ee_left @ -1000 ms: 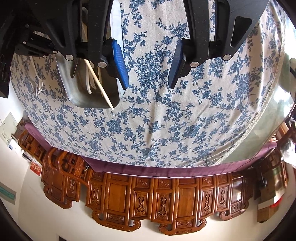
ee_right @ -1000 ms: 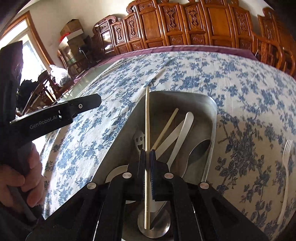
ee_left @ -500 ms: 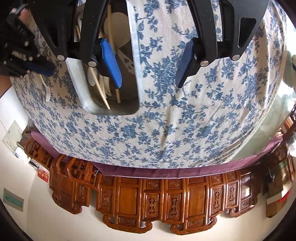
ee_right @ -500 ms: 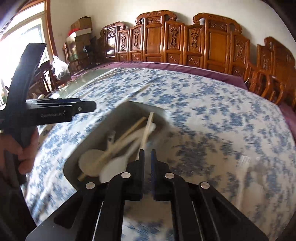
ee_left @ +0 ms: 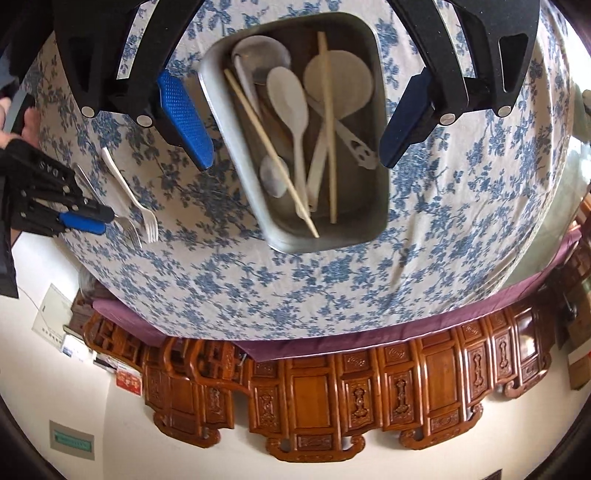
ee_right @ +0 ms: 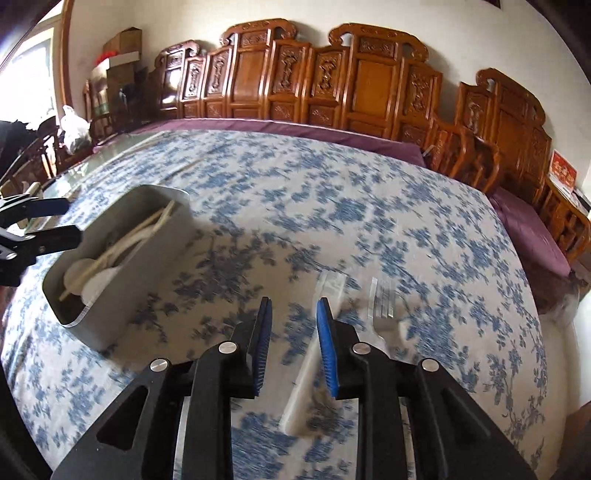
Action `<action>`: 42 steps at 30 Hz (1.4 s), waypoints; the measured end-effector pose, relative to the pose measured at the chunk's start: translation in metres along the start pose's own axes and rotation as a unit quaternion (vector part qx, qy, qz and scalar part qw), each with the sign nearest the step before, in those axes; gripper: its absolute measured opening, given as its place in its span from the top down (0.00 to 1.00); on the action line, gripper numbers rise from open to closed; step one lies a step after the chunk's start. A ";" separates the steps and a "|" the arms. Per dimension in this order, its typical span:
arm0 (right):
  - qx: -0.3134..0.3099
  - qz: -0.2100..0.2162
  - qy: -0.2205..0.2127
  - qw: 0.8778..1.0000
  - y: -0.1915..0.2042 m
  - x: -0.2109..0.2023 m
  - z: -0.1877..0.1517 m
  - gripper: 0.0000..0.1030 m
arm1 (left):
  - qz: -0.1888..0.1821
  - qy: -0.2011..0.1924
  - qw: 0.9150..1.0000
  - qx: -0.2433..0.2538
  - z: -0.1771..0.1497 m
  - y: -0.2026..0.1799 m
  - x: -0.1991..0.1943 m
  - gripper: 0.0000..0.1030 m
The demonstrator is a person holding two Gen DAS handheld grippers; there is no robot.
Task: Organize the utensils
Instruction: 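Grasp a metal fork with the right tool while the left tool grasps a white plastic fork, then carry the plastic fork over the tray with the left tool while the right holds its fork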
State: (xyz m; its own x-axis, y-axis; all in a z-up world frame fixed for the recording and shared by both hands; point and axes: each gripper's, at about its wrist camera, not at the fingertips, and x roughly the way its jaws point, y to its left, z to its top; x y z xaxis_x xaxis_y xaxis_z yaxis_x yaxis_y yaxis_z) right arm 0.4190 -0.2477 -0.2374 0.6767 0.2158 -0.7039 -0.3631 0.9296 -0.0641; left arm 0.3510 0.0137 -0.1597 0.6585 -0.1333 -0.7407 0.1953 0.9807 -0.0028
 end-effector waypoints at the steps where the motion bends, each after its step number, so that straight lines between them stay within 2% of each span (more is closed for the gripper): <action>1: 0.005 -0.003 0.007 1.000 -0.008 0.002 -0.004 0.73 | -0.001 0.001 1.000 0.005 -0.001 -0.006 0.000 0.15; 7: 0.006 -0.024 0.064 0.998 -0.041 0.029 -0.031 0.73 | -0.011 0.004 1.000 0.021 -0.002 -0.037 0.000 0.15; 12: 0.011 -0.033 0.085 0.996 -0.056 0.044 -0.041 0.73 | -0.022 0.016 0.999 0.036 -0.011 -0.069 0.004 0.15; 20: 0.040 -0.006 0.093 0.995 -0.076 0.051 -0.040 0.71 | -0.037 0.039 0.997 0.048 -0.018 -0.113 0.012 0.15; 23: 0.037 -0.004 0.098 0.994 -0.079 0.052 -0.038 0.85 | -0.041 0.043 0.997 0.039 -0.014 -0.123 0.017 0.15; 24: 0.039 -0.003 0.100 0.994 -0.081 0.052 -0.037 0.92 | -0.043 0.044 0.997 0.037 -0.013 -0.126 0.019 0.15; 29: 0.050 0.011 0.110 0.993 -0.089 0.050 -0.040 0.92 | -0.042 0.057 0.997 0.041 -0.003 -0.146 0.038 0.15; 39: 0.078 0.028 0.099 0.992 -0.110 0.039 -0.046 0.92 | -0.034 0.077 0.995 0.052 0.018 -0.189 0.087 0.15; 42: 0.085 0.029 0.094 0.992 -0.116 0.035 -0.046 0.92 | -0.025 0.083 0.994 0.060 0.022 -0.199 0.102 0.26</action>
State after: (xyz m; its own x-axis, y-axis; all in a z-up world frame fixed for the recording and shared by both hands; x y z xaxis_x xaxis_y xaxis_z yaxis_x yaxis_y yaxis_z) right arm 0.4556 -0.3619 -0.2874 0.5209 0.2256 -0.8233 -0.2738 0.9576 0.0892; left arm 0.3954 -0.1978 -0.2193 0.5187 -0.1461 -0.8424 0.3165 0.9481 0.0304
